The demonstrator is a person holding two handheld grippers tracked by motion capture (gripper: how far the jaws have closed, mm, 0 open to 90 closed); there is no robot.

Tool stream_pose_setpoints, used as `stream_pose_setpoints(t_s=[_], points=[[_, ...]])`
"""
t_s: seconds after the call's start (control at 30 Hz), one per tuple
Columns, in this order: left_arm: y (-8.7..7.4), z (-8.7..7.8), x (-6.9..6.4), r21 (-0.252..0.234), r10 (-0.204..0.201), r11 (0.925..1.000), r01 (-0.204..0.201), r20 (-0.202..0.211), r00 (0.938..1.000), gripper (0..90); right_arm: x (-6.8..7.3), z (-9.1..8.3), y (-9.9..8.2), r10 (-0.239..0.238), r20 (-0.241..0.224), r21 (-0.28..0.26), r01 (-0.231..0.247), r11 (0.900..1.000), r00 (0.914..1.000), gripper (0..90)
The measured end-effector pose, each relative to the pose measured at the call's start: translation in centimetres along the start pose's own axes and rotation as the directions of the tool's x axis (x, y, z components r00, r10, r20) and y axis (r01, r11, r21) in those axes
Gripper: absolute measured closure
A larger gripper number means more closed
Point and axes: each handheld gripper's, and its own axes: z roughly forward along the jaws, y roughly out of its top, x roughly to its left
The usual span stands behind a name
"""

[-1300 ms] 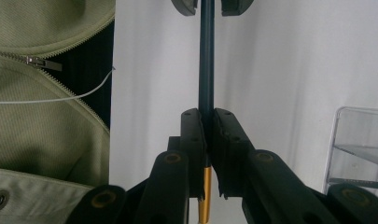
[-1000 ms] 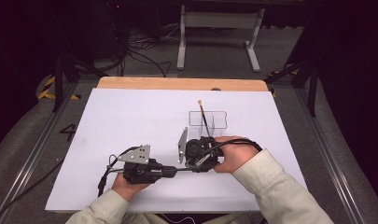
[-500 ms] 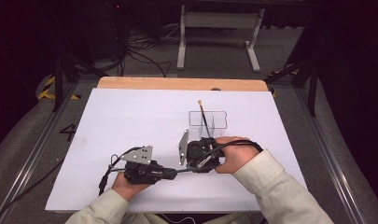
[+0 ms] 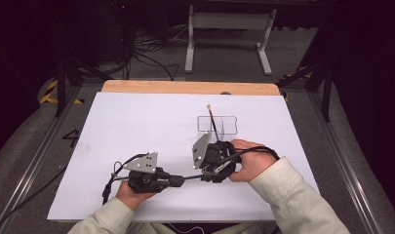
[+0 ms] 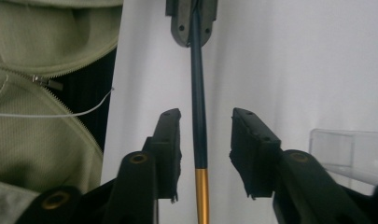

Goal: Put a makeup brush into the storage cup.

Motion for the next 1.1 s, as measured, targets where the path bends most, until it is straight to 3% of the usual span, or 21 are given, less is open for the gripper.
stream_pose_setpoints(t_s=[0.13,0.27,0.4,0.43,0.47,0.53,0.8,0.93,1.03,1.1], points=[[0.0,-0.2,-0.1,-0.016,0.001,0.9999,-0.001,-0.001,1.0,85.2,0.2,-1.3,-0.6,-0.004,0.04,-0.074,0.007,0.9972,0.9992,59.7],[0.0,-0.4,-0.1,-0.025,0.003,0.9997,-0.004,-0.01,0.9999,85.2,0.6,-2.4,-1.4,0.006,0.081,-0.158,0.006,0.9875,0.9967,57.8],[0.0,-0.5,-0.1,-0.034,0.008,0.9994,-0.009,-0.018,0.9998,85.2,0.8,-3.3,-2.6,0.034,0.129,-0.253,-0.001,0.9675,0.9911,51.7],[-0.1,-0.6,-0.1,-0.037,0.012,0.9992,-0.013,-0.016,0.9998,85.2,0.8,-3.3,-2.6,0.034,0.129,-0.253,-0.001,0.9675,0.9911,51.7],[-0.1,-0.5,-0.2,-0.039,0.018,0.9991,-0.018,-0.014,0.9997,85.2,1.1,-3.7,-3.3,0.049,0.151,-0.29,-0.004,0.957,0.9873,49.0],[-0.1,-0.5,-0.2,-0.039,0.023,0.999,-0.023,-0.012,0.9997,85.2,1.2,-4.1,-3.8,0.063,0.162,-0.32,-0.008,0.9474,0.9847,48.0],[-0.2,-0.8,-0.2,-0.054,0.015,0.9984,-0.015,-0.008,0.9999,85.2,1.4,-4.8,-5.6,0.117,0.157,-0.416,-0.042,0.9086,0.9807,40.5],[-0.3,-0.9,-0.2,-0.056,0.011,0.9983,-0.012,-0.007,0.9999,85.2,1.5,-4.7,-6.9,0.164,0.152,-0.468,-0.075,0.8803,0.9746,35.7],[-0.3,-1.1,-0.2,-0.058,0.011,0.9982,-0.012,-0.009,0.9999,85.2,1.7,-5.0,-8.1,0.201,0.167,-0.538,-0.081,0.8392,0.9652,29.4],[-0.3,-1.1,-0.2,-0.058,0.011,0.9983,-0.012,-0.01,0.9999,85.2,1.9,-5.1,-8.6,0.218,0.168,-0.562,-0.088,0.8222,0.9613,24.8]])
